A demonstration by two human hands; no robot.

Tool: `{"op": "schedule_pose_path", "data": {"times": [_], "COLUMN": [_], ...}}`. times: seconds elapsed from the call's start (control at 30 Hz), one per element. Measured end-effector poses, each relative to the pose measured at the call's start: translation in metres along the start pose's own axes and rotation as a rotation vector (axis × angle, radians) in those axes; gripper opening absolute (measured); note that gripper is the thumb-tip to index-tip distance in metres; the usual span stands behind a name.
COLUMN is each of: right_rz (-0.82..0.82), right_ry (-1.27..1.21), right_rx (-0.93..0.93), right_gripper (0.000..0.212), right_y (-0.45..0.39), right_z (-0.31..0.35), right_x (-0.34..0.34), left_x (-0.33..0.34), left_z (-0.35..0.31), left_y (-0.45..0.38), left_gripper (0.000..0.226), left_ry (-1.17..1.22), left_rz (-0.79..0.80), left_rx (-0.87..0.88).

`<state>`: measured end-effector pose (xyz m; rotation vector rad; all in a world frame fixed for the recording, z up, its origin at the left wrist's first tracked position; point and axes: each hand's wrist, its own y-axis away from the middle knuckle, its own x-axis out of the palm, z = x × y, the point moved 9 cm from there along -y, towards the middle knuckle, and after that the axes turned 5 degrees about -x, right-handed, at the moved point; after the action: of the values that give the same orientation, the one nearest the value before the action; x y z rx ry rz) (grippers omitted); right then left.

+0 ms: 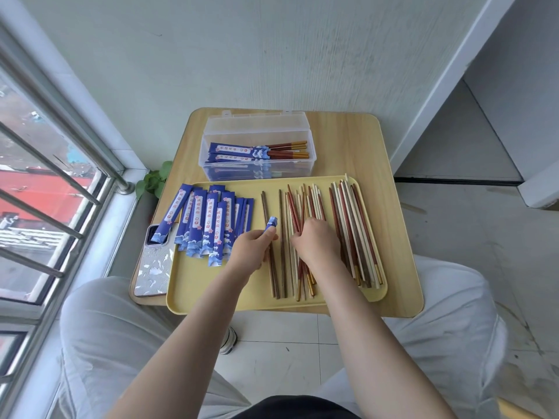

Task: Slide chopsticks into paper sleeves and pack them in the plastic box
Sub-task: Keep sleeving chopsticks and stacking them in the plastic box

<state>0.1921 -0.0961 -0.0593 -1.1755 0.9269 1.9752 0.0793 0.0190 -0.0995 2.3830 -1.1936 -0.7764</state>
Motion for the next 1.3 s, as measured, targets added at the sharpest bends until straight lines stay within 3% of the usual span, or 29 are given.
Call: {"op": "schedule_pose_path", "data": {"times": [0.17, 0.3, 0.4, 0.53, 0.6, 0.73, 0.97, 1.13, 1.3], "right_rz": [-0.097, -0.077, -0.070, -0.015, -0.026, -0.133, -0.224, -0.280, -0.195], "right_ry": [-0.142, -0.497, -0.750, -1.182, -1.256, -1.236, -1.201, -1.000, -0.893], "right_rx": [-0.004, -0.098, -0.142, -0.094, -0.154, -0.182, -0.139, -0.207, -0.249], "right_gripper": [0.022, 0.043, 0.033, 0.026, 0.015, 0.015, 0.024, 0.025, 0.023], "right_y": [0.000, -0.001, -0.001, -0.003, -0.003, -0.002, -0.001, -0.004, -0.003], "right_z": [-0.005, -0.001, 0.004, 0.011, 0.016, 0.012, 0.015, 0.019, 0.027], "right_x": [-0.011, -0.025, -0.041, -0.049, -0.057, -0.065, -0.074, -0.075, -0.061], "left_x": [0.002, 0.008, 0.011, 0.010, 0.010, 0.009, 0.016, 0.019, 0.020], "left_z": [-0.004, -0.007, -0.006, -0.006, -0.007, -0.002, -0.005, -0.011, -0.018], "left_y": [0.004, 0.010, 0.009, 0.008, 0.010, 0.011, 0.017, 0.021, 0.020], "left_gripper": [0.034, 0.037, 0.039, 0.044, 0.048, 0.057, 0.047, 0.052, 0.052], "left_ry": [0.112, 0.380, 0.497, 0.425, 0.378, 0.268, 0.146, 0.098, 0.132], "left_rz": [0.111, 0.271, 0.320, 0.320, 0.320, 0.277, 0.340, 0.358, 0.364], "left_rx": [0.007, -0.040, -0.072, -0.057, -0.062, -0.101, -0.078, -0.045, -0.017]}}
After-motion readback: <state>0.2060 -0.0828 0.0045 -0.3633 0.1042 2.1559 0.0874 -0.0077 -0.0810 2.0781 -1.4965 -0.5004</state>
